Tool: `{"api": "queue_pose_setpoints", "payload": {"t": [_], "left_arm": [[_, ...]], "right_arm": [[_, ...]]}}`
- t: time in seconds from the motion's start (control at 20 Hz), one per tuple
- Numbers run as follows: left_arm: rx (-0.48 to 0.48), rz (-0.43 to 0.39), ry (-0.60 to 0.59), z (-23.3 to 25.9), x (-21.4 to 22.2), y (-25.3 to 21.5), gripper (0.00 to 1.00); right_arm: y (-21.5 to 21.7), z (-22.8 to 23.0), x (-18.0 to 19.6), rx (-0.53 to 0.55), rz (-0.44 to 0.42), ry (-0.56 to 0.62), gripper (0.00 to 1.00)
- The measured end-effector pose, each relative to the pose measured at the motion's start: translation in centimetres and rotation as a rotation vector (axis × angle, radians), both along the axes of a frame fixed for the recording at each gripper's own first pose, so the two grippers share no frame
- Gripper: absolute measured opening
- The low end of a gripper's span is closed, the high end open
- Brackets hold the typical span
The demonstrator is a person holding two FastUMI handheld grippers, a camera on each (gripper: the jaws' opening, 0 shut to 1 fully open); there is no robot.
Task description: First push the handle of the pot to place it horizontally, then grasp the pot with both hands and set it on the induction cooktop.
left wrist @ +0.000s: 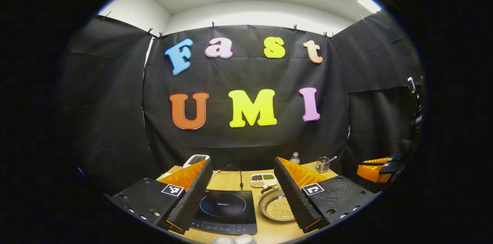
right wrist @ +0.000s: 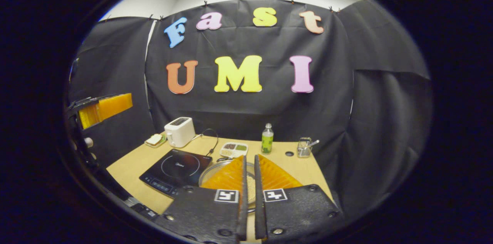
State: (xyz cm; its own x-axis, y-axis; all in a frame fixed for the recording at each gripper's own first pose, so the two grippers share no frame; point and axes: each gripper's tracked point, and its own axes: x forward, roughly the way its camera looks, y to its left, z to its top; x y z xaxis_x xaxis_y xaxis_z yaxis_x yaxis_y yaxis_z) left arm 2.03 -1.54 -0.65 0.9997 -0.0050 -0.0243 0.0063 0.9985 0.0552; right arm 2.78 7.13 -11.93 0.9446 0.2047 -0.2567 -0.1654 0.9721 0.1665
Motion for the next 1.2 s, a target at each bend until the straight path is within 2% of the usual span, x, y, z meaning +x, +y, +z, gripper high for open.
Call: {"api": "queue_pose_setpoints", "payload": {"t": [0.1, 0.15, 0.2, 0.25, 0.6, 0.8, 0.85, 1.05, 1.1, 1.15, 1.2], "left_arm": [[0.004, 0.004, 0.002, -0.1, -0.2, 0.0, 0.95], [0.004, 0.003, -0.001, -0.1, -0.4, 0.0, 0.96], [0.006, 0.006, -0.009, 0.3, -0.5, 0.1, 0.95], [0.009, 0.012, -0.013, 0.5, -0.6, 0.2, 0.96], [0.001, 0.043, -0.006, 1.0, -2.0, 1.2, 0.96], [0.002, 0.078, -0.015, 1.9, -2.9, 2.2, 0.96], [0.004, 0.088, -0.014, 1.9, -3.1, 2.4, 0.96], [0.017, 0.127, 0.0, 1.8, -4.2, 3.5, 0.96], [0.02, 0.137, -0.002, 1.9, -4.4, 3.8, 0.96], [0.022, 0.149, -0.003, 2.0, -4.6, 4.0, 0.96], [0.025, 0.16, -0.003, 2.0, -4.8, 4.2, 0.96]], "right_arm": [[2.1, -3.4, -0.4, 0.034, 0.057, 0.084, 0.01], [2.3, -5.5, -0.5, 0.026, 0.074, 0.122, 0.04], [2.5, -7.4, -0.6, 0.006, 0.083, 0.152, 0.01], [2.8, -9.0, -0.8, -0.013, 0.096, 0.176, 0.04], [5.2, -17.9, -0.8, -0.106, 0.166, 0.321, 0.04], [7.0, -20.8, 0.1, -0.132, 0.208, 0.363, 0.01], [7.3, -21.2, 0.5, -0.138, 0.215, 0.368, 0.04], [8.5, -22.8, 1.9, -0.158, 0.237, 0.392, 0.04], [8.6, -23.2, 2.2, -0.157, 0.237, 0.4, 0.0], [8.6, -23.5, 2.6, -0.164, 0.239, 0.406, 0.04], [8.4, -23.9, 2.9, -0.173, 0.236, 0.414, 0.0]]}}
